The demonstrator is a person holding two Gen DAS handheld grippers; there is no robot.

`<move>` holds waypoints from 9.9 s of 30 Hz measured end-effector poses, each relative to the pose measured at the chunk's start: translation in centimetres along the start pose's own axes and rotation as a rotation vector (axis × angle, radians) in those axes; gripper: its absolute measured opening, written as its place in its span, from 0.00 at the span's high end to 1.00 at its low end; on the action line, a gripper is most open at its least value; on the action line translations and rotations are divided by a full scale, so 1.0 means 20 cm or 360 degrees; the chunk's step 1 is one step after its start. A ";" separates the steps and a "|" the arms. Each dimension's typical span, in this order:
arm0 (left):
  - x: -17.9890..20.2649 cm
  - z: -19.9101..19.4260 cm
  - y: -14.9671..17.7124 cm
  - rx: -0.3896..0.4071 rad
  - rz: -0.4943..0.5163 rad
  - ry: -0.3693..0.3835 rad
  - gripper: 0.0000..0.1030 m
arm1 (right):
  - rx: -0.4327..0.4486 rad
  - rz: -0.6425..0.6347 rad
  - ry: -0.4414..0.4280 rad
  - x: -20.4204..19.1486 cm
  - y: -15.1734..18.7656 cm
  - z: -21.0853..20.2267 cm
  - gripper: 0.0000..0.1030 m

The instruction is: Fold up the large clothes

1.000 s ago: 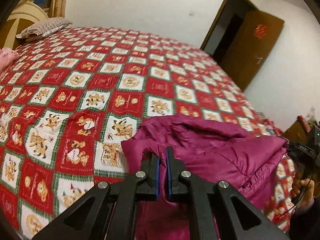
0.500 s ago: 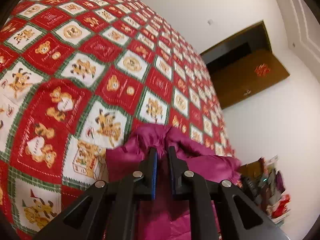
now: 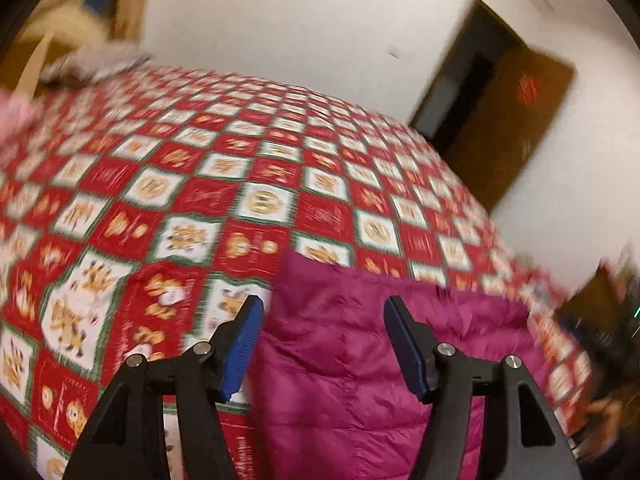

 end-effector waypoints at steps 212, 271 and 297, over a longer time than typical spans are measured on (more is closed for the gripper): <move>0.47 0.50 0.26 -0.0233 0.0350 -0.0415 0.43 | -0.0100 -0.0244 0.0196 0.28 0.40 0.27 0.69; 0.45 0.10 0.62 -0.0174 0.0460 -0.0396 0.37 | -0.0236 -0.0193 0.0003 0.31 0.76 -0.10 0.64; 0.44 -0.16 0.67 -0.0169 0.0535 -0.0458 0.35 | -0.0168 -0.0096 -0.0037 0.25 0.72 -0.43 0.15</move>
Point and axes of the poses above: each gripper's, at about its wrist camera, not at the fingertips, and z roughly the way its jaws point, x to its right, y to its underside, the point moved 7 cm from there along z, roughly the way its jaws point, and after that the axes turned 10 degrees about z, right-handed, at the moved point
